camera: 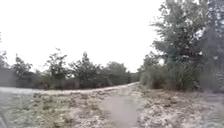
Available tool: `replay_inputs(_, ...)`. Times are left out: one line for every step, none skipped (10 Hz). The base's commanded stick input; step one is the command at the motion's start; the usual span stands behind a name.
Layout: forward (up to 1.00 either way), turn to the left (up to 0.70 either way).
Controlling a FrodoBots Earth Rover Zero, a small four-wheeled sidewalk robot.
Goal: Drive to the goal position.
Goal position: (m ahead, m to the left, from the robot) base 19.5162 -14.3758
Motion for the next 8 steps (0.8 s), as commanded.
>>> replay_inputs(0.85,0.00)
replay_inputs(0.85,0.00)
replay_inputs(0.85,0.00)
replay_inputs(0.85,0.00)
replay_inputs(0.85,0.00)
replay_inputs(0.85,0.00)
replay_inputs(0.85,0.00)
replay_inputs(0.85,0.00)
